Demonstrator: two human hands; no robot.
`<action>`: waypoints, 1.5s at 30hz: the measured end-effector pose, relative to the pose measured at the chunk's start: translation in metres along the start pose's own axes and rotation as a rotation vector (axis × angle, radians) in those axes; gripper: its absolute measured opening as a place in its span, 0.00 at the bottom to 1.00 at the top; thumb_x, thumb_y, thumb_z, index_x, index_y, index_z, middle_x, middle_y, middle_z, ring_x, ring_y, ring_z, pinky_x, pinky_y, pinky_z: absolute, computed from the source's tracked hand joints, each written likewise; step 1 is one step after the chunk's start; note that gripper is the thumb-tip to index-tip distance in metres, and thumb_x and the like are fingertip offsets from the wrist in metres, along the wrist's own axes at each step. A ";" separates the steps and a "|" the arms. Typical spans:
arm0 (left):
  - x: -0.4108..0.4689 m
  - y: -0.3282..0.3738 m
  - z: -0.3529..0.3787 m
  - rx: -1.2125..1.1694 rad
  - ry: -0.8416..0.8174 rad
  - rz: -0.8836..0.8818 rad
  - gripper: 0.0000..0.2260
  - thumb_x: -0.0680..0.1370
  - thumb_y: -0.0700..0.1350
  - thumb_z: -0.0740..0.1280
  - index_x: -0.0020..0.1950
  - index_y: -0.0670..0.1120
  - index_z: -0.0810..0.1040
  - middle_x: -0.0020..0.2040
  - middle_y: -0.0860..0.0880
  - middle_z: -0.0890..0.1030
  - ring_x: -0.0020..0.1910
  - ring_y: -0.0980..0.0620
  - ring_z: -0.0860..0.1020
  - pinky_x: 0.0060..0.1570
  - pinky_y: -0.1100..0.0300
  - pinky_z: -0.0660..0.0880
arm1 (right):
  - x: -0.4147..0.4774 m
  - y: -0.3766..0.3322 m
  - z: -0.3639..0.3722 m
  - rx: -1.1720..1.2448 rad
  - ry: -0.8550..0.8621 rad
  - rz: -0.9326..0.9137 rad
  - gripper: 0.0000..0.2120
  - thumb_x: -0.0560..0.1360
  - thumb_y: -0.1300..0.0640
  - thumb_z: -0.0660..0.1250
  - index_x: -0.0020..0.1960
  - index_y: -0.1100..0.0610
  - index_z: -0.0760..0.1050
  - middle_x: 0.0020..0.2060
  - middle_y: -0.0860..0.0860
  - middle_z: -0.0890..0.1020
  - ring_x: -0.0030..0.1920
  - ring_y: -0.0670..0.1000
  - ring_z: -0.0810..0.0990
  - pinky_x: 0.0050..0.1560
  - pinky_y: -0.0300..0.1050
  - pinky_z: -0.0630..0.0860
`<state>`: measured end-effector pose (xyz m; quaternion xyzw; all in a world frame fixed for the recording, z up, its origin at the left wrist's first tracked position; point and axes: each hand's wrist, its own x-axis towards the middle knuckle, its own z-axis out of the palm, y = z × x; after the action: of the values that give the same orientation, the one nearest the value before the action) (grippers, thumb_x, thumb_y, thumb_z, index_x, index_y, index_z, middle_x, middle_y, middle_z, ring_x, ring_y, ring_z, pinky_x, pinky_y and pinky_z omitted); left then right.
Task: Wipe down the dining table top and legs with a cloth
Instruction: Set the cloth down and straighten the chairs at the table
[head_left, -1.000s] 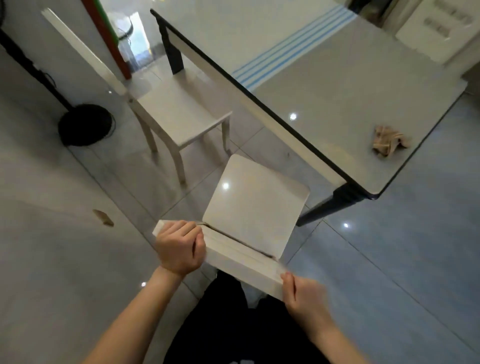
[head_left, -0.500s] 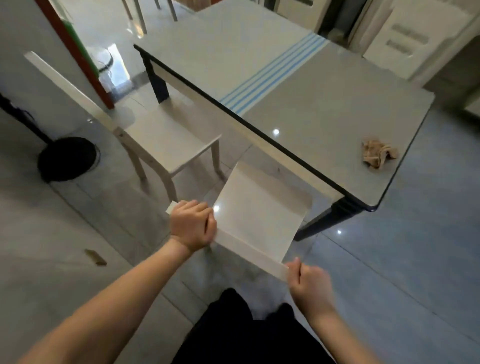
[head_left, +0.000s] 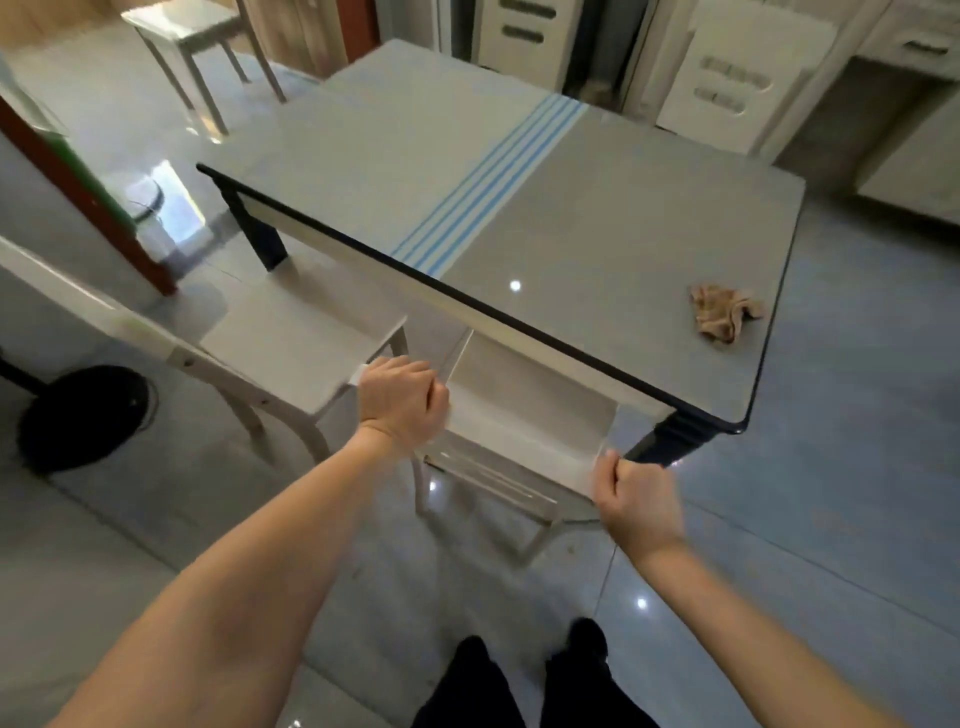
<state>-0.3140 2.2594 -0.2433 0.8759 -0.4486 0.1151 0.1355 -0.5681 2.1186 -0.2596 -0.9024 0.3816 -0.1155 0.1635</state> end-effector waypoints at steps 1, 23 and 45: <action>0.003 -0.012 0.004 0.006 -0.012 0.026 0.18 0.73 0.49 0.55 0.28 0.47 0.78 0.29 0.51 0.80 0.30 0.49 0.77 0.34 0.61 0.62 | -0.002 -0.009 0.010 0.001 -0.009 0.007 0.27 0.77 0.48 0.46 0.23 0.57 0.62 0.19 0.58 0.74 0.20 0.60 0.74 0.21 0.50 0.69; 0.083 0.008 0.046 -0.048 0.039 0.018 0.19 0.73 0.49 0.54 0.27 0.47 0.78 0.27 0.52 0.77 0.27 0.51 0.73 0.34 0.62 0.62 | 0.093 0.034 0.014 -0.057 0.316 0.018 0.27 0.76 0.54 0.50 0.20 0.62 0.68 0.16 0.59 0.71 0.16 0.59 0.72 0.18 0.45 0.65; 0.120 -0.025 0.054 -0.025 0.049 0.085 0.20 0.75 0.49 0.52 0.31 0.47 0.78 0.30 0.51 0.78 0.31 0.50 0.73 0.38 0.60 0.59 | 0.117 0.006 0.031 -0.025 0.290 -0.004 0.28 0.77 0.56 0.51 0.20 0.61 0.66 0.15 0.56 0.69 0.14 0.58 0.68 0.15 0.47 0.66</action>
<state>-0.2203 2.1649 -0.2582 0.8513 -0.4832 0.1362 0.1526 -0.4816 2.0361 -0.2809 -0.8790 0.4008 -0.2403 0.0951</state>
